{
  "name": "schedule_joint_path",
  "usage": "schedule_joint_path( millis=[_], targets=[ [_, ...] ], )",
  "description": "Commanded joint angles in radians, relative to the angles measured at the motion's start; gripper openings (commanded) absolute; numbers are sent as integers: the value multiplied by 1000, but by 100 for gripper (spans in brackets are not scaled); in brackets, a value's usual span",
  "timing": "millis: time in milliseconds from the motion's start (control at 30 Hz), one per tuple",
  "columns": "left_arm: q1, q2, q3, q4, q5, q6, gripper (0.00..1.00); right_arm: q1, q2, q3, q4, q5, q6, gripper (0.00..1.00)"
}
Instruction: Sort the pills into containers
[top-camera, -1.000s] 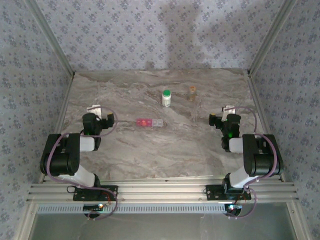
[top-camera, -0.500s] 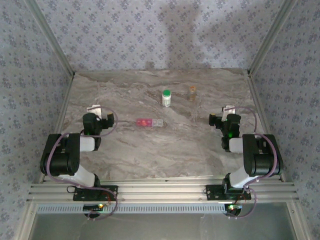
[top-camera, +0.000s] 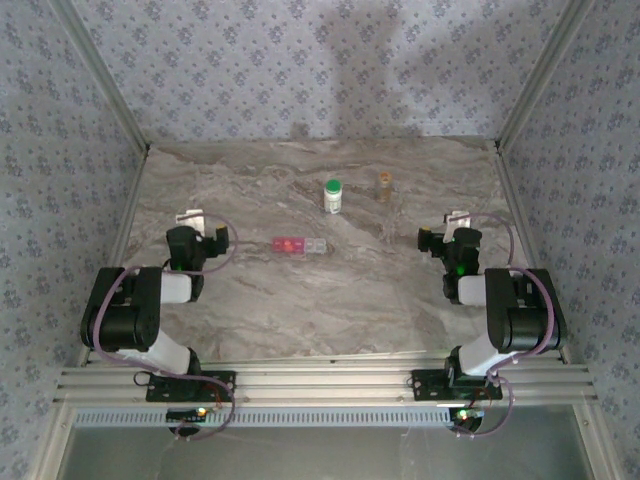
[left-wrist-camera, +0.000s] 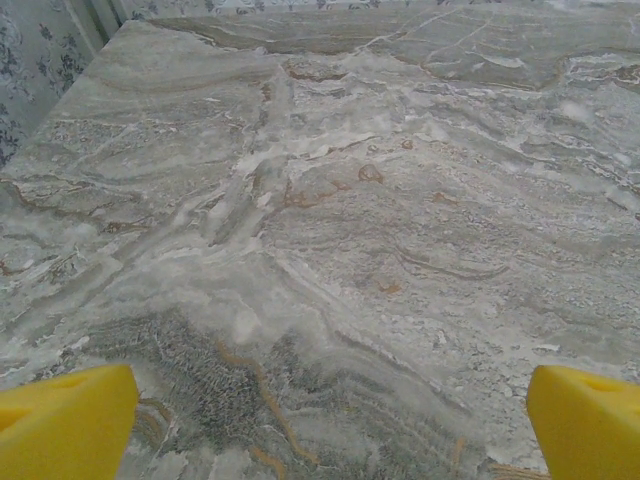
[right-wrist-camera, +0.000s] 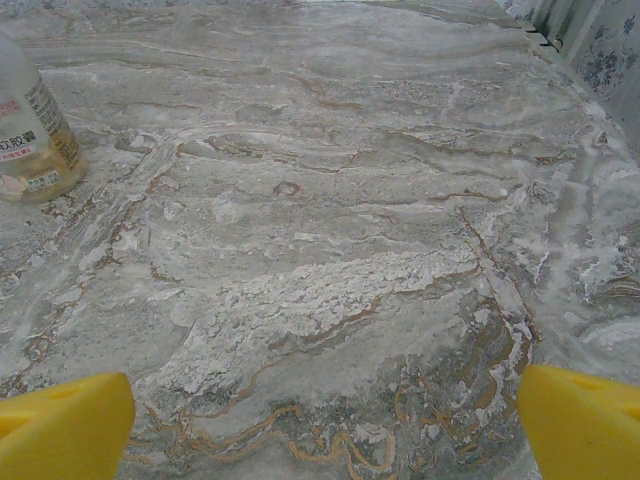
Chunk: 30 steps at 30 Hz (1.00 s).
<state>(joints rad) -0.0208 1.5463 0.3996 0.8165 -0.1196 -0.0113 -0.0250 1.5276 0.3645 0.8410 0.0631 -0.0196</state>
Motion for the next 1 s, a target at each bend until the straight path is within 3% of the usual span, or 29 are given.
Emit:
schedule_joint_path(
  millis=[0, 533, 967],
  targets=[
    [21, -13, 12, 1, 37, -5, 99, -3, -4, 19, -13, -2, 0, 100],
    [51, -9, 15, 1, 112, -14, 99, -2, -4, 19, -13, -3, 0, 100],
    [42, -17, 22, -28, 91, -8, 99, -2, -4, 19, -13, -1, 0, 100]
  ],
)
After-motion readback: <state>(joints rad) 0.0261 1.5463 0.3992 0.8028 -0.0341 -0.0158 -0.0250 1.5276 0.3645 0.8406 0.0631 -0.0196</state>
